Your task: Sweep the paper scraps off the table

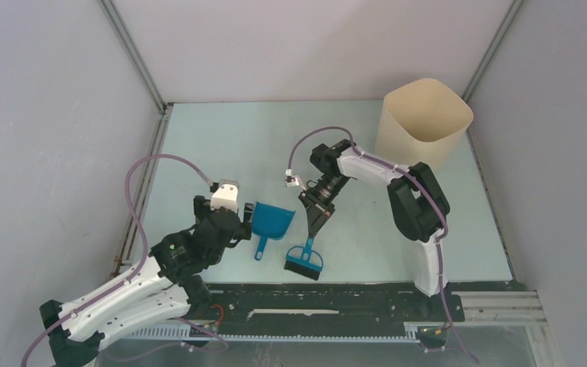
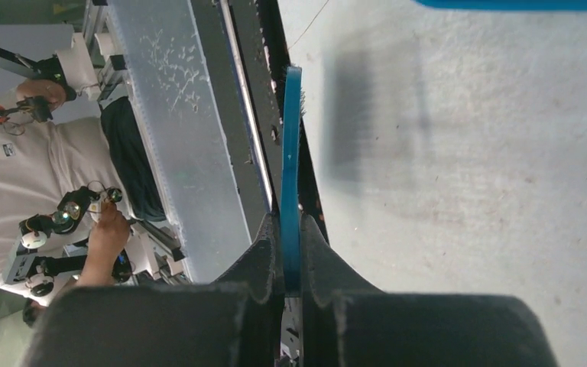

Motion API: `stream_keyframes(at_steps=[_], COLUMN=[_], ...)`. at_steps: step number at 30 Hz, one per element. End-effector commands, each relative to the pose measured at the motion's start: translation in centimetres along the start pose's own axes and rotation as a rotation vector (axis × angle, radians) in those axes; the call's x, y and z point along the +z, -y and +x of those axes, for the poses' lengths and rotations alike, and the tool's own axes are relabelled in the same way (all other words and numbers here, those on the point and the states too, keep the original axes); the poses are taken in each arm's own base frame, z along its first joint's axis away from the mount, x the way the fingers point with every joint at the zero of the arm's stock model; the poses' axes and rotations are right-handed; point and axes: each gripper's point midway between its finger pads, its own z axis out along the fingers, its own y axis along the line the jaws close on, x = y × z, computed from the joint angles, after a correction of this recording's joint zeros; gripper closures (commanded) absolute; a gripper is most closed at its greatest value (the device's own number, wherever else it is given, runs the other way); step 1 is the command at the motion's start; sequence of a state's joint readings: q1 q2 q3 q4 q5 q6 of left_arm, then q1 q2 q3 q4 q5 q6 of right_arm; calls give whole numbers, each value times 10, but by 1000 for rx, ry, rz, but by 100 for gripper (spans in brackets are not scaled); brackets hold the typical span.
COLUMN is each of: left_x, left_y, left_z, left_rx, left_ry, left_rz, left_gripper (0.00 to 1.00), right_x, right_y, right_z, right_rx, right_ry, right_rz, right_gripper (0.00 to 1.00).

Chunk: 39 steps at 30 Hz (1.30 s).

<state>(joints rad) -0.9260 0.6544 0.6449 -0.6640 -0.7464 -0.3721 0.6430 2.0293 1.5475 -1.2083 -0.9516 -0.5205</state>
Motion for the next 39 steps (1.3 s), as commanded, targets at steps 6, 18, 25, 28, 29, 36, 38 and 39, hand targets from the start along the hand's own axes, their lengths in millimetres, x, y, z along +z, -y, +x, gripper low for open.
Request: stream_keyframes(at_steps=[6,18,25,28,29,36,38,39], left_x=[-6,0,3,5,5,9,10,11], left_y=[-4,3,9,10,10,15,14,13], left_z=[-22,-17,-13,-11,-11,-8,-8,-8], left_rx=[-47,-29,-13,-8,-6,6,5,4], left_ry=[54,22,-4,-14,-17,-47,-53,-54], left_rz=[1,16,32,35,35,48,48,45], left_gripper=[0,0,0,0,0,0,0,0], right_x=[13,-21,-94,-127,-136,-190,-215,-227], right_y=[43,92,82,60,52,27,14,10], right_z=[-26,-37,-41,-35,-32,25,38,45], right_rx=[-38,22,-15,-77,-106,-27,-79,-107], right_ry=[-17,43,195,314,355,676,831,895], right_rz=[113,353,589,673,695,761,821,878], right_gripper=[89,28,0,0,0,0,0,0])
